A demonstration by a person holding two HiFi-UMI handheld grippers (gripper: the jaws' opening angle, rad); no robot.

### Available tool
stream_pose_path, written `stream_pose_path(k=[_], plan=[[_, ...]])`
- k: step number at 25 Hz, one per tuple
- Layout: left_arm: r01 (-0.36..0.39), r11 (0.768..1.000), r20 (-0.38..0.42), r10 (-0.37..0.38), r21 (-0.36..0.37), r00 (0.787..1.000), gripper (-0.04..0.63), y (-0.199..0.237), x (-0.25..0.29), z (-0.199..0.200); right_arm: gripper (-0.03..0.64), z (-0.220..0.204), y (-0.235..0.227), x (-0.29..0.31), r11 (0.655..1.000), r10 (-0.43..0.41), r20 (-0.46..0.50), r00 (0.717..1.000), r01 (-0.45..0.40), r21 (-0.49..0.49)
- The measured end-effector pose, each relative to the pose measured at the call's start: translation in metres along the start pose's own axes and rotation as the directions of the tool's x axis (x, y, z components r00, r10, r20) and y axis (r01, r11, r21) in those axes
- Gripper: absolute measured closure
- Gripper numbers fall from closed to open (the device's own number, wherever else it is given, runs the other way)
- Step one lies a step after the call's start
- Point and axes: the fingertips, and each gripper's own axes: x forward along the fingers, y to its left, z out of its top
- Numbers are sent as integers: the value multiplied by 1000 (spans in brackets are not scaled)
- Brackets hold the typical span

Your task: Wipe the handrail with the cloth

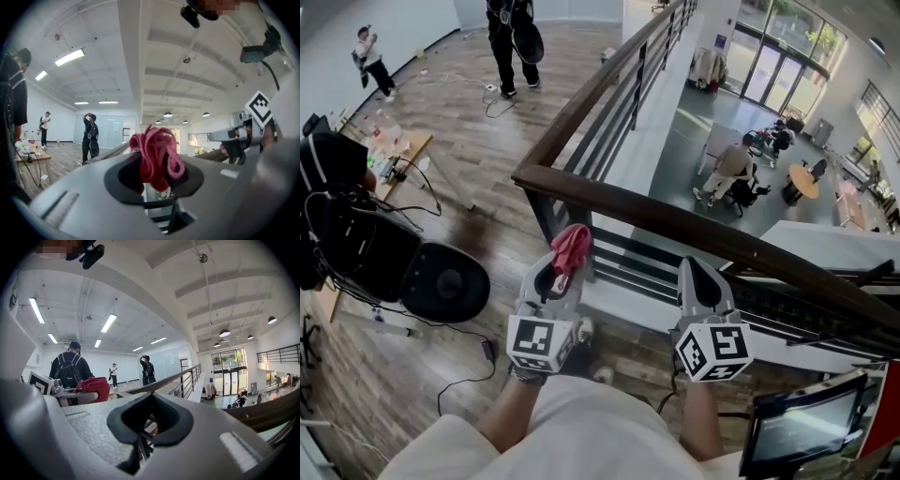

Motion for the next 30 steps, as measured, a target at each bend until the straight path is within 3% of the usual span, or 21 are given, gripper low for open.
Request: stream_pose_path(k=[16, 23, 30], plan=[[-18, 1000, -34, 19, 17, 999, 477, 45, 32, -8, 615, 3, 1, 51, 999, 3, -10, 1000, -3, 55], [-26, 1000, -151, 27, 7, 988, 476, 90, 68, -41, 615, -14, 10, 95, 998, -5, -66, 998, 10, 70], [-8, 1000, -254, 15, 29, 967, 471, 94, 98, -50, 615, -13, -6, 105, 997, -33, -103, 994, 40, 67]])
